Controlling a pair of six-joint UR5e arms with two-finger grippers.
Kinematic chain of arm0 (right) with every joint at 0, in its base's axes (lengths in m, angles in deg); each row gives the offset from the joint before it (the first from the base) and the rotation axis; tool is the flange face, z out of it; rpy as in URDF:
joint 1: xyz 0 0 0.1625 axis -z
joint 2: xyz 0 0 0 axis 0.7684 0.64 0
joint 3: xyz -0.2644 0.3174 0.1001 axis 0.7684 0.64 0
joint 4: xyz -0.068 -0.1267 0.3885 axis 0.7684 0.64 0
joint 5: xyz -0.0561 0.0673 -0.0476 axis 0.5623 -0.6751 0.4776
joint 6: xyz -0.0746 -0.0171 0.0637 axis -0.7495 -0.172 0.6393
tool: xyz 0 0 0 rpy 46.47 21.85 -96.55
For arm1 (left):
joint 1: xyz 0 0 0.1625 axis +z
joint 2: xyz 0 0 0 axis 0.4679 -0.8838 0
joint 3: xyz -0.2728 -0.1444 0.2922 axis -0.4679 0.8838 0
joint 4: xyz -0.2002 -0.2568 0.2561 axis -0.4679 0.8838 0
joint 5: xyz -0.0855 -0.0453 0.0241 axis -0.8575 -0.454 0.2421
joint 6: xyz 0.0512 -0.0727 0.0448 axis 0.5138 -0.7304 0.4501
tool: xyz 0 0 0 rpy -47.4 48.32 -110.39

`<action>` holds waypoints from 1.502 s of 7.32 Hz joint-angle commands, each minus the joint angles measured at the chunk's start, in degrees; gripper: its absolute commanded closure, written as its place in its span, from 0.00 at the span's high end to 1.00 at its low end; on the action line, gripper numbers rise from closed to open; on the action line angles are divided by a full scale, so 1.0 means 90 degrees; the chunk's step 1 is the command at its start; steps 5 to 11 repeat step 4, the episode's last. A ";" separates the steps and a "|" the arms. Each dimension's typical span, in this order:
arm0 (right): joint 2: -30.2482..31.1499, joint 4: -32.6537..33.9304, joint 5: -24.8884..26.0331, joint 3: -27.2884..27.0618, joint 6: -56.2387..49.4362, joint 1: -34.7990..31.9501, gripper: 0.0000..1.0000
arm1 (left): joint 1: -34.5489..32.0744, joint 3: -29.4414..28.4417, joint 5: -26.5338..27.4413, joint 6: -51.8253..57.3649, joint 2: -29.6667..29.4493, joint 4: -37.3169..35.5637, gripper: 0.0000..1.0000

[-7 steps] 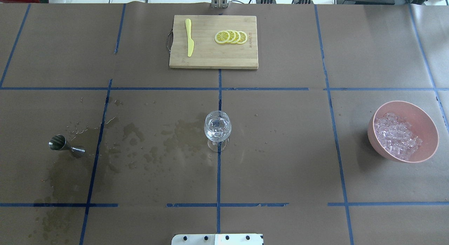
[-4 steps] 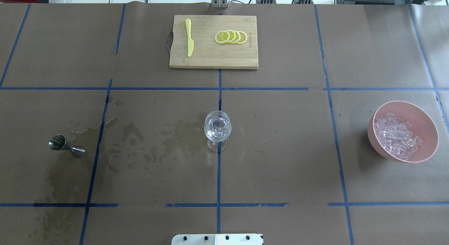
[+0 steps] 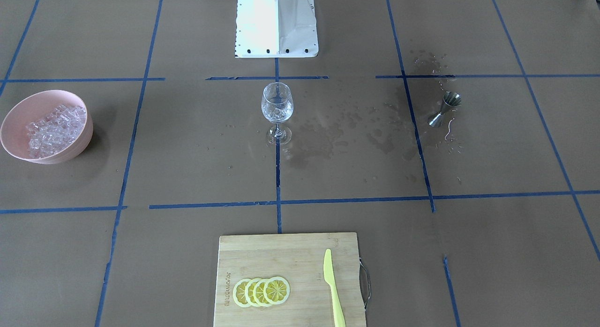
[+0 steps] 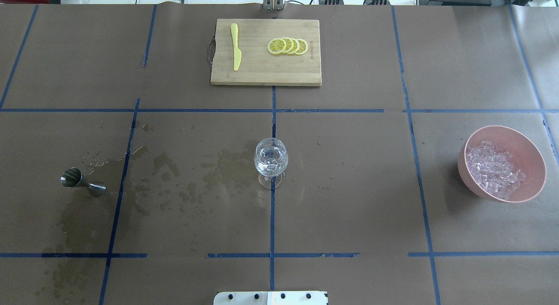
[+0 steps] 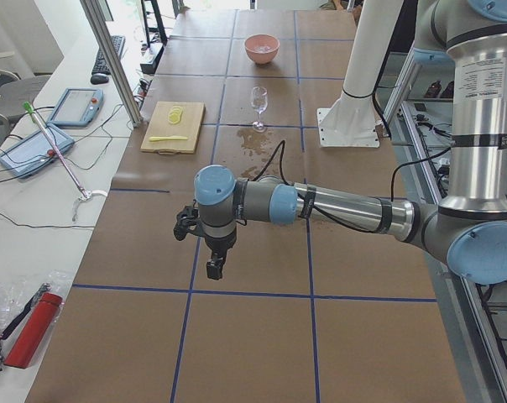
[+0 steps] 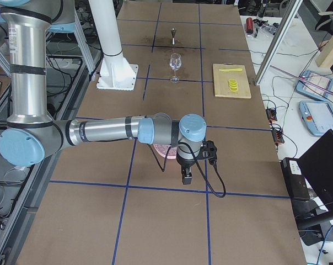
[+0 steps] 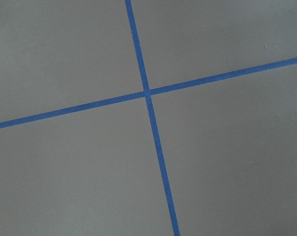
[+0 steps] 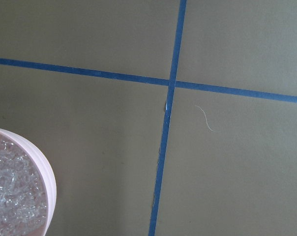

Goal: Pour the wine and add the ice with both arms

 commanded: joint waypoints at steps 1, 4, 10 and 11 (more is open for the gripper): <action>0.0095 -0.0004 -0.0018 -0.0012 -0.0015 0.0007 1.00 | -0.0006 -0.0133 -0.0040 -0.0002 0.0017 0.0045 1.00; 0.0184 -0.0004 -0.0057 -0.0139 0.0063 0.0007 1.00 | -0.0006 0.0111 -0.0021 -0.0022 -0.0099 -0.0032 1.00; 0.0184 -0.0004 -0.0057 -0.0139 0.0063 0.0007 1.00 | -0.0006 0.0111 -0.0021 -0.0022 -0.0099 -0.0032 1.00; 0.0184 -0.0004 -0.0057 -0.0139 0.0063 0.0007 1.00 | -0.0006 0.0111 -0.0021 -0.0022 -0.0099 -0.0032 1.00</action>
